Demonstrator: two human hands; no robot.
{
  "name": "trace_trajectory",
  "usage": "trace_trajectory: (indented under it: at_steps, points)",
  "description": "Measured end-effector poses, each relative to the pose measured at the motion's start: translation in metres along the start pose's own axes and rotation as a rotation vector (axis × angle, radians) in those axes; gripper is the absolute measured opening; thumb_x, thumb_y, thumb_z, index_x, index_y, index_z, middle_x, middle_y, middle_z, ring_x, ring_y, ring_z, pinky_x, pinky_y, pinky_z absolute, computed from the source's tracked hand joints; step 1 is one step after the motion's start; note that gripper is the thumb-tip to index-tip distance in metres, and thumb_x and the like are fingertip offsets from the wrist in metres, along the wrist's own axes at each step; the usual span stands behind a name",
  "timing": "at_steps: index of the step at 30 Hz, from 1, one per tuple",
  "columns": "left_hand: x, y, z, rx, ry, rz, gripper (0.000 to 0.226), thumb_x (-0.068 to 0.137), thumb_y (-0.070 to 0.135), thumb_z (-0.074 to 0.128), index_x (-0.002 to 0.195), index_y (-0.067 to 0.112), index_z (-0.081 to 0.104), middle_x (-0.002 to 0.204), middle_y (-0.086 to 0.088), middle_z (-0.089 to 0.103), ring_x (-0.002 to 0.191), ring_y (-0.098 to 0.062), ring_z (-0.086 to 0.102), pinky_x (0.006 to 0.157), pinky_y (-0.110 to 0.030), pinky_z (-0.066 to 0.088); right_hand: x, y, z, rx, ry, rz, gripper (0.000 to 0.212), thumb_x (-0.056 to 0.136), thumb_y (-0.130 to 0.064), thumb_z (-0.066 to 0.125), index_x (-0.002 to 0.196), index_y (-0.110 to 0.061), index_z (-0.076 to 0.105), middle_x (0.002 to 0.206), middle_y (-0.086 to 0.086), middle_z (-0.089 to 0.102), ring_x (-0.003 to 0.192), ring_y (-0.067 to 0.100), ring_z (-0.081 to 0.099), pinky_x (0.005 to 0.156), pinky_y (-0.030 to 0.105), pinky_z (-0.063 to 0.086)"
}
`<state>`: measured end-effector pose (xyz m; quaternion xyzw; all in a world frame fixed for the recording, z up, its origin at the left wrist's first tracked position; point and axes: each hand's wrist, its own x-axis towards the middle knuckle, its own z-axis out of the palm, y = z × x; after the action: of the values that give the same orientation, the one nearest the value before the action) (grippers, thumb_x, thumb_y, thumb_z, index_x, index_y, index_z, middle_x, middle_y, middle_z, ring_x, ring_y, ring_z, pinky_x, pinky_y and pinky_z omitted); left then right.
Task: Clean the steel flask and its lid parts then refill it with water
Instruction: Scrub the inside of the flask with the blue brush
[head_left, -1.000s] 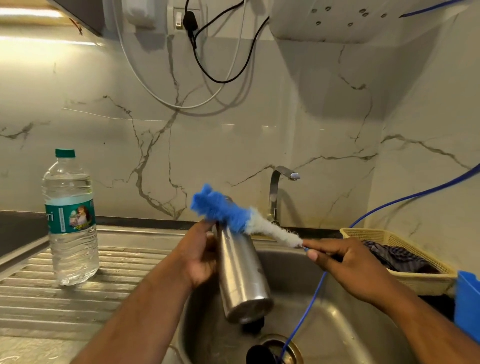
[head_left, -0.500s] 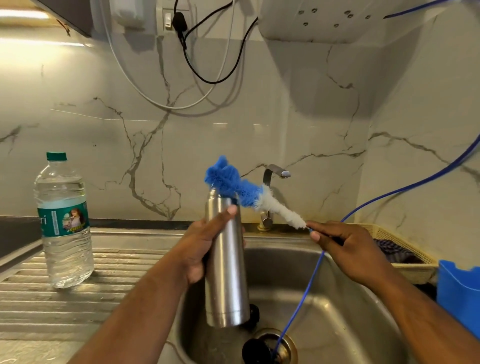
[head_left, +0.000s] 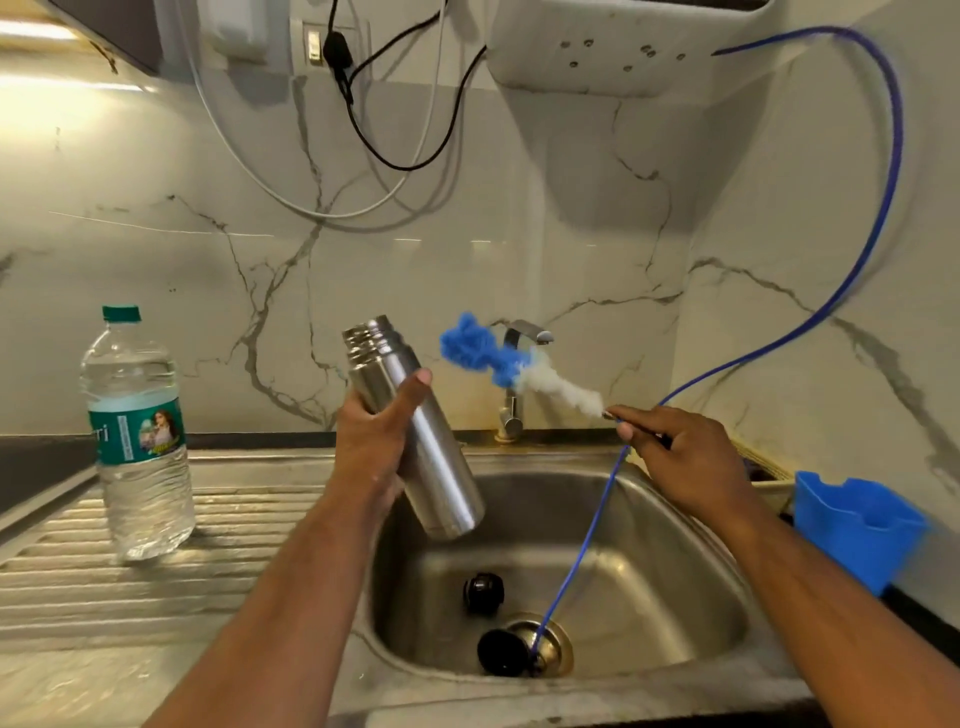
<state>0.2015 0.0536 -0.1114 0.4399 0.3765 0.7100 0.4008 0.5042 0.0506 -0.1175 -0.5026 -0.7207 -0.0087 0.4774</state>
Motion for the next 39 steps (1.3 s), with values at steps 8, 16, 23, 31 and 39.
trace_trajectory:
  at_steps: [8, 16, 23, 31, 39]
  points:
    - [-0.019, -0.031, 0.031, 0.148, -0.078, -0.016, 0.062, 0.085, 0.04, 0.078, 0.131, 0.023, 0.041, 0.113, 0.001, 0.061, 0.104, -0.016, 0.062, 0.092, -0.041, 0.051, 0.027, -0.054, -0.059, -0.368, 0.022, -0.06, 0.024, 0.1, -0.04, 0.06, 0.12, -0.044, 0.072, 0.113, -0.012, 0.072, 0.105, 0.015, 0.064, 0.084, 0.035, 0.053]
    - [-0.047, -0.066, 0.066, 0.368, -0.16, 0.091, 0.065, 0.087, 0.034, 0.078, 0.136, 0.017, 0.038, 0.111, 0.001, 0.058, 0.102, -0.02, 0.059, 0.088, -0.035, 0.047, 0.067, -0.034, -0.17, -0.954, -0.17, -0.199, 0.022, 0.091, -0.029, 0.07, 0.107, -0.041, 0.078, 0.101, 0.002, 0.073, 0.097, 0.029, 0.065, 0.081, 0.032, 0.038]
    - [-0.067, -0.087, 0.083, 0.53, -0.329, 0.102, 0.084, 0.086, 0.036, 0.077, 0.151, 0.02, 0.026, 0.124, 0.003, 0.049, 0.11, -0.019, 0.051, 0.089, -0.039, 0.044, 0.062, -0.036, -0.253, -1.262, -0.255, -0.233, 0.022, 0.088, -0.017, 0.072, 0.1, -0.034, 0.08, 0.096, 0.002, 0.072, 0.093, 0.028, 0.063, 0.081, 0.037, 0.045]
    - [-0.068, -0.096, 0.078, 0.605, -0.361, 0.074, 0.085, 0.086, 0.038, 0.078, 0.152, 0.02, 0.026, 0.126, 0.001, 0.05, 0.111, -0.022, 0.052, 0.091, -0.04, 0.045, 0.065, -0.034, -0.297, -1.5, -0.216, -0.256, 0.023, 0.088, -0.014, 0.073, 0.098, -0.034, 0.079, 0.078, -0.002, 0.053, 0.078, 0.018, 0.04, 0.078, 0.035, 0.04]
    - [-0.069, -0.098, 0.075, 0.627, -0.355, 0.072, 0.083, 0.087, 0.038, 0.077, 0.15, 0.019, 0.027, 0.125, 0.001, 0.05, 0.11, -0.021, 0.052, 0.09, -0.04, 0.045, 0.057, -0.009, -0.251, -1.562, -0.391, -0.21, 0.023, 0.087, -0.021, 0.076, 0.1, -0.04, 0.075, 0.097, -0.002, 0.066, 0.098, 0.023, 0.059, 0.095, 0.037, 0.047]
